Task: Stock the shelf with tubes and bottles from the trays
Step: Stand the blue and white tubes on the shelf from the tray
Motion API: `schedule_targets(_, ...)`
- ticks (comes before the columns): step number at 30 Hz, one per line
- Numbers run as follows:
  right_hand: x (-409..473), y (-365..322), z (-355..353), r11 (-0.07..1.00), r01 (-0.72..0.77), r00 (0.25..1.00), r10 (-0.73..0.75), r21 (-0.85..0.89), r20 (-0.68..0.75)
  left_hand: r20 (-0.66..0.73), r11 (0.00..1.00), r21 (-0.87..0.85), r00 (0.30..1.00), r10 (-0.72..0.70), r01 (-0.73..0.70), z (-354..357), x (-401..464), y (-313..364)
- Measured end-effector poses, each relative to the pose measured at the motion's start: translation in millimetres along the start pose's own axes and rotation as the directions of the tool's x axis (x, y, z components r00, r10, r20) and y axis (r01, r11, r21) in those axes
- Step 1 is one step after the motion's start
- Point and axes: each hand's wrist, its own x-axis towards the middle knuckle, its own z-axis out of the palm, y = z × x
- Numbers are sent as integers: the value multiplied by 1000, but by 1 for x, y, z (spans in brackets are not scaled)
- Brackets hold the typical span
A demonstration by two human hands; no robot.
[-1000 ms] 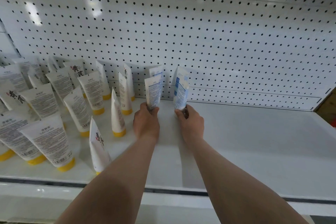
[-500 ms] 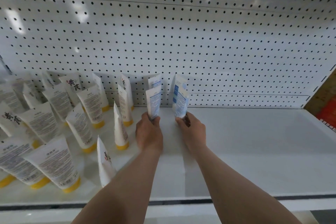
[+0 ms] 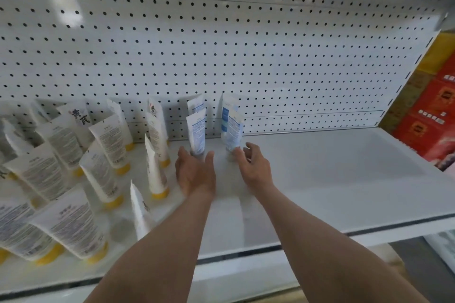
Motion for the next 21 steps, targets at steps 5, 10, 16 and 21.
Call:
schedule_targets(5, -16, -4, -35, 980, -140, 984, 154, 141, -88, -31, 987, -122, 993, -113, 109, -5, -24, 18)
schedule_targets(10, -33, 8, -94, 879, -250, 935, 328, 407, -136, 33, 927, -372, 998, -45, 54, 11, -92, 52)
schedule_targets(16, -73, 49, -186, 770, -336, 883, 458, 542, -104, 555, 746, -537, 831, -39, 394, 45, -186, 97)
schedule_targets(21, -115, 96, -272, 738, -348, 845, 514, 578, -147, 764, 673, -425, 638, -92, 606, 79, -266, 115)
